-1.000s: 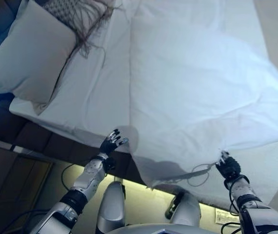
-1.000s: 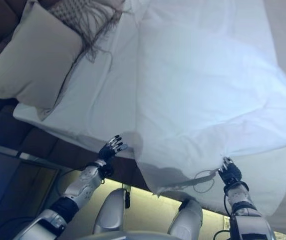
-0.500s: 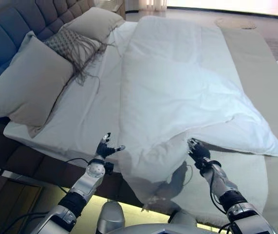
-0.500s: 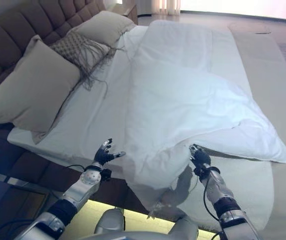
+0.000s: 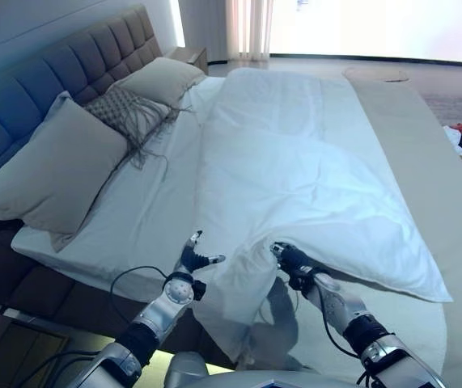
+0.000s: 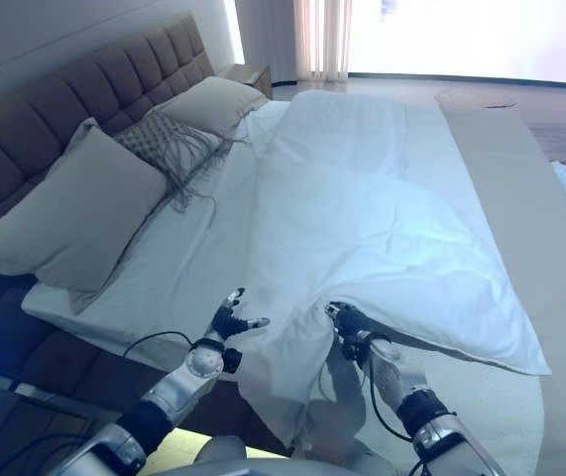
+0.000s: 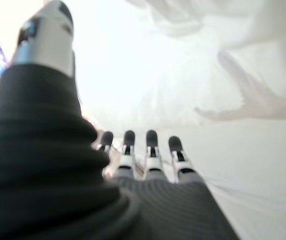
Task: Make the bed neatly
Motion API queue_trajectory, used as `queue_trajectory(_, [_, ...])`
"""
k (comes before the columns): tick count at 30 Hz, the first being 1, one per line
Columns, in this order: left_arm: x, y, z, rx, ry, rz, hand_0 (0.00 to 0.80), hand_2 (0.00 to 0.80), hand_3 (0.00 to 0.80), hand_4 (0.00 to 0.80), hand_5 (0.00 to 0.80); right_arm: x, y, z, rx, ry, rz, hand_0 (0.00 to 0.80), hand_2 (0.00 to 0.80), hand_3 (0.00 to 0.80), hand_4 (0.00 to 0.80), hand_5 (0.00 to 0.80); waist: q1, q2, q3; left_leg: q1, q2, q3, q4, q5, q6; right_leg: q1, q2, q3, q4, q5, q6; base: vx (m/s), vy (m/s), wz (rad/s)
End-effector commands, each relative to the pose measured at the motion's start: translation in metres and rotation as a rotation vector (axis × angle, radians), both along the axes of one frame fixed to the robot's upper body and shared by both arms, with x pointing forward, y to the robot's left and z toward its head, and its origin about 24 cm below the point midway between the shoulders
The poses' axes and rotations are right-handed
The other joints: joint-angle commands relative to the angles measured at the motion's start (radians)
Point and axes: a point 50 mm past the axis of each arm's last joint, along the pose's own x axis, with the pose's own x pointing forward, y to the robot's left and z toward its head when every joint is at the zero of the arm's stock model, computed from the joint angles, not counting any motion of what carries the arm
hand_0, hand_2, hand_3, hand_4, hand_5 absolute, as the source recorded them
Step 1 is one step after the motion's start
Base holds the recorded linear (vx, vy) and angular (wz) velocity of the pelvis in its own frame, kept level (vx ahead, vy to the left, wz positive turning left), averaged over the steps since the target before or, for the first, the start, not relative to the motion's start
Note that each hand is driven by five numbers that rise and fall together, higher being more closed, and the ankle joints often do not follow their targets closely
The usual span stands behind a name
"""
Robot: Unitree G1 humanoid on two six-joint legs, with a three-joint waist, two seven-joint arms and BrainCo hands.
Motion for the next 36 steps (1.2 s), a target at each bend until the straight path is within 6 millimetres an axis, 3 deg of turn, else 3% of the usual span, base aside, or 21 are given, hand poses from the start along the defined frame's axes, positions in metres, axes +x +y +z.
queue_trajectory(1, [0.033,-0.008,0.041,0.019,-0.190,-0.020,0.000,0.000,0.000,0.000,0.000,0.050,0.072,0.074,0.161,-0.232,0.141,0.800,0.800,0.800,0.800,0.800,0.033,-0.066,0.043,0.073,0.052,-0.024,0.069,-0.073,-0.066,0.192,-0.051,-0.032,-0.477,0.416,0.126,0.000,0.000,0.00])
queue_trajectory(7, [0.034,-0.002,0.040,0.135,-0.229,0.024,0.000,0.000,0.000,0.000,0.000,0.055,0.097,0.085,0.167,-0.240,0.185,0.800,0.800,0.800,0.800,0.800,0.050,-0.064,0.039,0.084,0.051,-0.033,0.057,-0.064,-0.073,0.216,-0.042,-0.055,-0.486,0.411,0.122,-0.001,-0.004,-0.01])
queue_trajectory(11, [0.038,-0.020,0.053,0.215,-0.305,-0.172,0.000,0.000,0.000,0.000,0.000,0.054,0.115,0.092,0.185,-0.237,0.214,0.800,0.800,0.800,0.800,0.800,0.061,-0.061,0.032,0.094,0.048,-0.036,0.045,-0.060,-0.074,0.236,-0.037,-0.074,-0.495,0.409,0.122,0.029,0.001,0.01])
queue_trajectory(15, [0.033,-0.032,0.047,0.217,-0.251,-0.268,0.000,0.000,0.000,0.000,0.000,0.056,0.123,0.097,0.182,-0.241,0.236,0.800,0.800,0.800,0.800,0.800,0.061,-0.054,0.026,0.090,0.042,-0.043,0.048,-0.060,-0.074,0.238,-0.040,-0.080,-0.492,0.409,0.122,0.025,0.024,-0.01])
queue_trajectory(25, [0.011,-0.058,0.044,0.191,-0.301,-0.393,0.000,0.000,0.000,0.000,0.000,0.053,0.117,0.096,0.174,-0.241,0.222,0.800,0.800,0.800,0.800,0.800,0.061,-0.053,0.039,0.082,0.039,-0.053,0.061,-0.071,-0.074,0.237,-0.051,-0.097,-0.490,0.417,0.128,0.013,-0.006,0.00])
queue_trajectory(31, [0.004,-0.049,0.036,0.250,-0.293,-0.369,0.000,0.000,0.000,0.000,0.000,0.058,0.106,0.097,0.182,-0.248,0.173,0.800,0.800,0.800,0.800,0.800,0.073,-0.054,0.059,0.069,0.043,-0.067,0.076,-0.074,-0.078,0.234,-0.056,-0.106,-0.486,0.421,0.130,-0.023,-0.045,0.00])
queue_trajectory(36, [0.003,-0.041,0.029,0.420,-0.304,-0.373,0.000,0.000,0.000,0.000,0.000,0.062,0.104,0.103,0.204,-0.270,0.175,0.800,0.800,0.800,0.800,0.800,0.078,-0.055,0.065,0.073,0.047,-0.072,0.064,-0.063,-0.083,0.241,-0.055,-0.115,-0.489,0.424,0.132,0.000,0.000,0.00])
